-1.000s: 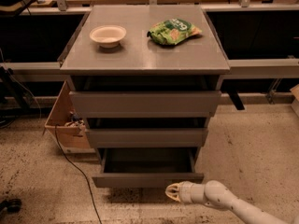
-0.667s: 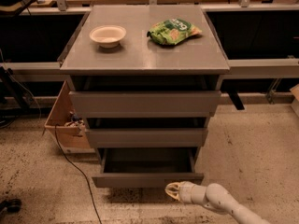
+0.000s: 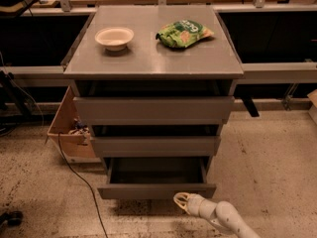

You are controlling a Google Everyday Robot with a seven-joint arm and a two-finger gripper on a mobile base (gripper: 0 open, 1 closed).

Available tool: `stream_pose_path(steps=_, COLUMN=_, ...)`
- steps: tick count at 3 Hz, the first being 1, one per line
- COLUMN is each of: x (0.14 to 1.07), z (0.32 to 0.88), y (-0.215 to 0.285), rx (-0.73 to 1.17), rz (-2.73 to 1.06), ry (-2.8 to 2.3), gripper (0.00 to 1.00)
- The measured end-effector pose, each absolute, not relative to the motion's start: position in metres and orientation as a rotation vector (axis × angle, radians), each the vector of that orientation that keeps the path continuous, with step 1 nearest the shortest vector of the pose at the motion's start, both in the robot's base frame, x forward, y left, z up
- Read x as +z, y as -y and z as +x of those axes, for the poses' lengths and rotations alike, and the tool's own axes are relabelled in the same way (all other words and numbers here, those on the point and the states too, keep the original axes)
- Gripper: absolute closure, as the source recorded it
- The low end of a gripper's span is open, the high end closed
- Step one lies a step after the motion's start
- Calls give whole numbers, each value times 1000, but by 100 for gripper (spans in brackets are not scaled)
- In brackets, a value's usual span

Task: Close bottom drawer

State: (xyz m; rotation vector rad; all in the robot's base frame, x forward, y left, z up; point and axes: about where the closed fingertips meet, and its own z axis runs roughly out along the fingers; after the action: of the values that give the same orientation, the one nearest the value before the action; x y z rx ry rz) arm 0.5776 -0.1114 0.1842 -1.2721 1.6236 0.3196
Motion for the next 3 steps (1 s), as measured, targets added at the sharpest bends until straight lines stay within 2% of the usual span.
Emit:
stream_pose_path(steps=2, x=162, z=617, y=96, rx=335, rz=-1148, ry=-1611, gripper=100)
stream_pose_path(steps=3, x=162, z=616, y=96, rx=335, rz=-1147, ry=-1611, gripper=100)
